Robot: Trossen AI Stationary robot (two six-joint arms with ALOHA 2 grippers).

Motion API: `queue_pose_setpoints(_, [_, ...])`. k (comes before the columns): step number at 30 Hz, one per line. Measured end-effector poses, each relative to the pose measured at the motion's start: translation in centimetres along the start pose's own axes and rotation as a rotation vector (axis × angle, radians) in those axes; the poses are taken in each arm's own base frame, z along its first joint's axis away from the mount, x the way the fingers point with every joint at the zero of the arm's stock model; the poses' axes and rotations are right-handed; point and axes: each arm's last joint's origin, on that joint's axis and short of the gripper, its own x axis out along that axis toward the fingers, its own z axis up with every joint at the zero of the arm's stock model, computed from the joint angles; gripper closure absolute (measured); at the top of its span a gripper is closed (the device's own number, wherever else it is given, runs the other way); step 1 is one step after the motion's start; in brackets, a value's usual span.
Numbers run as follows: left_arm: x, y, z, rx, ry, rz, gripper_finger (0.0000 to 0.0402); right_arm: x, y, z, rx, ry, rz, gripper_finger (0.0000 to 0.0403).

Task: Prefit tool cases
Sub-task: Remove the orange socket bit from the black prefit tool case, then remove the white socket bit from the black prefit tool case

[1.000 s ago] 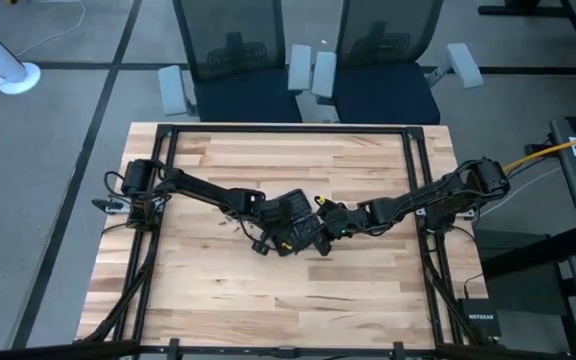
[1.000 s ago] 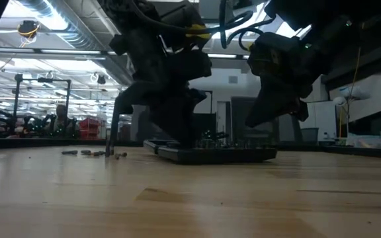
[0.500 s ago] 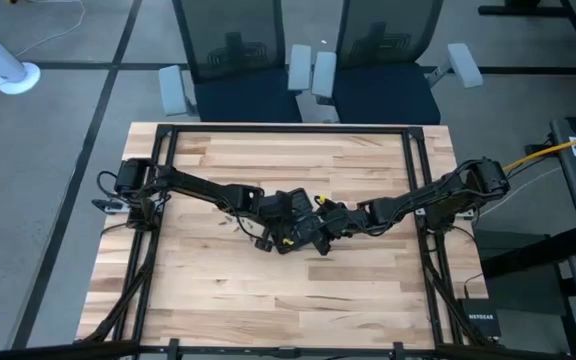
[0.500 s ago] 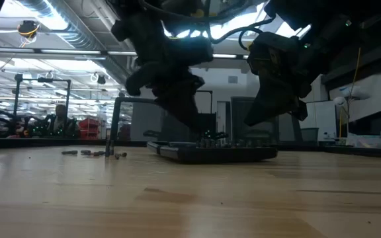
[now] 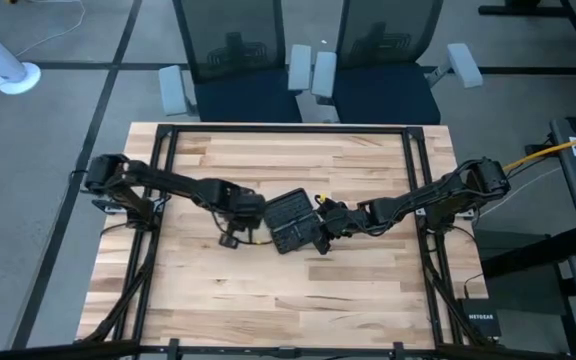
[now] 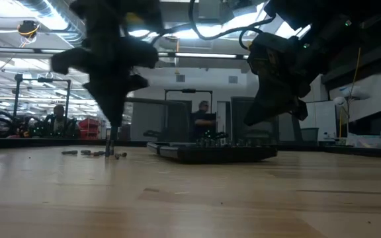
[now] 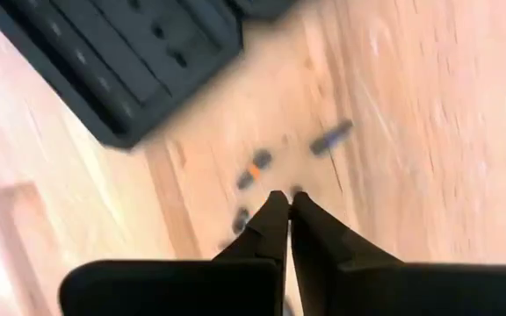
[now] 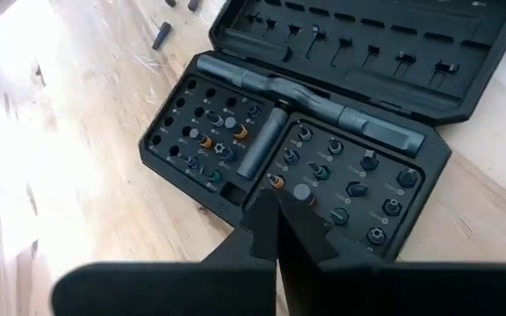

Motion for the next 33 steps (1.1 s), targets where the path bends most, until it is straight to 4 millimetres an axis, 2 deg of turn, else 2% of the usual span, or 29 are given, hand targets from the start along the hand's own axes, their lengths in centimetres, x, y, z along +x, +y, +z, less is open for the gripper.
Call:
queue_pose_setpoints(3, [0.2, -0.2, -1.2, -0.032, 0.018, -0.003, 0.04, 0.0, 0.0, 0.0, -0.002, -0.002, 0.002, 0.0403])
queue_pose_setpoints(6, [0.6, -0.3, -1.5, -0.072, 0.023, -0.003, 0.0385, 0.0, 0.0, 0.0, -0.002, -0.002, 0.002, 0.0403])
queue_pose_setpoints(16, [0.6, 1.0, -1.1, -0.167, -0.05, -0.023, 0.0281, 0.0, 0.0, 0.0, -0.002, 0.002, 0.004, 0.0403])
queue_pose_setpoints(20, [-0.2, 1.2, 1.0, -0.087, -0.232, -0.052, 0.0251, 0.0, 0.0, 0.0, -0.003, 0.002, 0.004, 0.0403])
queue_pose_setpoints(24, [-0.2, 1.4, 3.5, -0.036, -0.412, -0.022, 0.0244, 0.0, 0.0, 0.0, -0.004, 0.008, 0.011, 0.0403])
queue_pose_setpoints(33, [3.6, 0.8, 7.8, 0.189, -0.441, -0.028, 0.0254, 0.0, 0.0, -0.1, -0.006, 0.024, 0.021, 0.0403])
